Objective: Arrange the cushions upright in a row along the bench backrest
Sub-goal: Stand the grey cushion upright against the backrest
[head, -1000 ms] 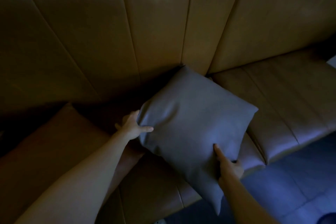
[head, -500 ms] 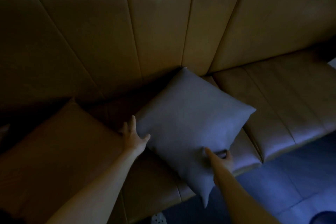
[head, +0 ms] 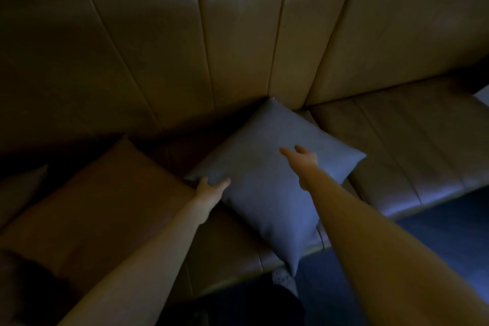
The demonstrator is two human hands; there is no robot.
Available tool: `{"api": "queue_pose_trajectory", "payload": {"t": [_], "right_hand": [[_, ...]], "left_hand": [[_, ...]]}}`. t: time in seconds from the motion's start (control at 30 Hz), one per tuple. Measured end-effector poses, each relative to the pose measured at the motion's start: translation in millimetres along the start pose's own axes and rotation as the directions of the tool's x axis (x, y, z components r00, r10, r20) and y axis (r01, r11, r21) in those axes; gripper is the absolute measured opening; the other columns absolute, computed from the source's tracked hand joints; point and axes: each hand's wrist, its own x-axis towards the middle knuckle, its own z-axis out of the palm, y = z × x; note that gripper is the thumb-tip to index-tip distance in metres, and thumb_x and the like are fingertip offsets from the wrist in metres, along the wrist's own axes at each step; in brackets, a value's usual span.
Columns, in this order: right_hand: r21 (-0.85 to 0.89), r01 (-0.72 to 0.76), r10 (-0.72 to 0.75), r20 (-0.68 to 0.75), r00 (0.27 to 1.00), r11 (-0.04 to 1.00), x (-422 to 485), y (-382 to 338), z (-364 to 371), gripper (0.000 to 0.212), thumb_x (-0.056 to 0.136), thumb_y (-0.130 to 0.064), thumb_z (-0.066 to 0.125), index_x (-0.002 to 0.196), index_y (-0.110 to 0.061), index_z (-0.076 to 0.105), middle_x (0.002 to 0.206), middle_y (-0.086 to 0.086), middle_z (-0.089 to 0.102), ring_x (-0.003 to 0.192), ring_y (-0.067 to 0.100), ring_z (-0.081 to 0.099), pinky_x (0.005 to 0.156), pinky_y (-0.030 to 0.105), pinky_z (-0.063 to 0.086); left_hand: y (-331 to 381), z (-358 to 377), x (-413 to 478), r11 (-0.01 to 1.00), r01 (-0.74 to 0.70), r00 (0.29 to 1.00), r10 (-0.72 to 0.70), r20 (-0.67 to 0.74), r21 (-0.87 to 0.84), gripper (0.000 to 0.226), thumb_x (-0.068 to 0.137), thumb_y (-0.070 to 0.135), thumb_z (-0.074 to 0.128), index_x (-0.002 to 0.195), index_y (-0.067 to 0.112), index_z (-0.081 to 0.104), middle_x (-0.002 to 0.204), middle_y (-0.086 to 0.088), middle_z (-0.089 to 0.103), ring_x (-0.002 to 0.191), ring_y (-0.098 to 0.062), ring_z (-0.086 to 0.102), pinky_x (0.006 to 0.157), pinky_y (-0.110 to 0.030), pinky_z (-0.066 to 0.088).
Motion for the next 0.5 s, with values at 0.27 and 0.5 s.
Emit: {"api": "queue_pose_trajectory", "payload": {"t": [0.27, 0.5], "right_hand": [[-0.252, 0.073, -0.027, 0.183, 0.983, 0.965, 85.3, -34.2, -37.6, 0.068, 0.09, -0.021, 0.065, 0.149, -0.008, 0.034, 0.151, 0.016, 0.04, 0.136, 0.035, 0.042, 0.108, 0.042, 0.037], [-0.428, 0.113, -0.004, 0.248, 0.969, 0.897, 156.0, -48.3, -77.5, 0.073, 0.085, -0.02, 0.072, 0.146, -0.003, 0.036, 0.144, 0.018, 0.048, 0.126, 0.035, 0.053, 0.09, 0.033, 0.048]], "left_hand": [[-2.5, 71.2, 7.5, 0.984, 0.082, 0.979, -0.11, -0.172, -0.16, 0.095, 0.082, 0.045, 0.068, 0.154, 0.022, 0.01, 0.159, -0.006, 0.027, 0.143, -0.031, 0.03, 0.114, -0.048, 0.029], [0.0, 115.3, 26.7, 0.974, 0.174, 0.919, -0.214, -0.332, -0.145, 0.118, 0.069, 0.045, 0.079, 0.154, 0.027, 0.0, 0.16, -0.01, 0.006, 0.144, -0.038, 0.022, 0.107, -0.056, 0.033]]}}
